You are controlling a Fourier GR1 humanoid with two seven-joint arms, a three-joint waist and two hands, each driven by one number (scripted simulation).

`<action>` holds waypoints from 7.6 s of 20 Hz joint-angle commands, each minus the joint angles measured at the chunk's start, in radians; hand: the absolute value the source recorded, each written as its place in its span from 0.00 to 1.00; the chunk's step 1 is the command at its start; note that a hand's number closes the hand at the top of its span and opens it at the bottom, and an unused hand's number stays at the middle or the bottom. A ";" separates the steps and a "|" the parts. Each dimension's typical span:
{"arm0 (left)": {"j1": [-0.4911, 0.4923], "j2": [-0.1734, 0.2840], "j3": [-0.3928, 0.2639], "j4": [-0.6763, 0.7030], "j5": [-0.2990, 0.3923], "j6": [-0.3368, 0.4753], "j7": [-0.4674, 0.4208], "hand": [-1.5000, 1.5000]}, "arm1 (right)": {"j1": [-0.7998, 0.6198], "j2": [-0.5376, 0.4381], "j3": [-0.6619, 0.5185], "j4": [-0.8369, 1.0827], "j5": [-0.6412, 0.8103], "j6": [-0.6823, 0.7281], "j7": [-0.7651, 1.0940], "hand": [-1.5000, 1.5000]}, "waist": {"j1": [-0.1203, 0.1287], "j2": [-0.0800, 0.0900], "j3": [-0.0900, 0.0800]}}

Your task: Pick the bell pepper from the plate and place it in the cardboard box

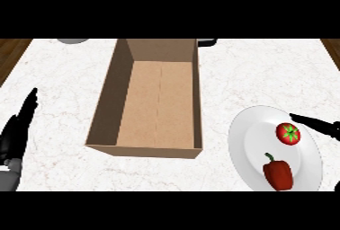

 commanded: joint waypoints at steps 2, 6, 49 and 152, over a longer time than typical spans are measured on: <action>-0.039 0.005 0.010 0.010 -0.011 -0.020 0.034 0.50 | -0.112 0.028 0.114 0.039 0.141 0.078 0.019 0.00 | -0.001 0.000 0.000; -0.004 -0.043 -0.001 -0.016 -0.045 0.009 0.044 0.50 | -0.100 0.076 0.121 -0.046 0.127 0.157 0.144 0.00 | -0.016 -0.005 0.000; -0.038 -0.108 0.174 -0.023 -0.156 -0.140 0.052 0.50 | 0.003 0.314 0.076 -0.176 0.457 0.134 0.262 1.00 | -0.019 -0.004 0.000; -0.112 -0.173 0.182 0.019 -0.230 -0.170 -0.010 0.50 | -1.202 0.523 -0.138 1.048 -0.385 -0.143 0.084 0.00 | 0.065 0.041 0.000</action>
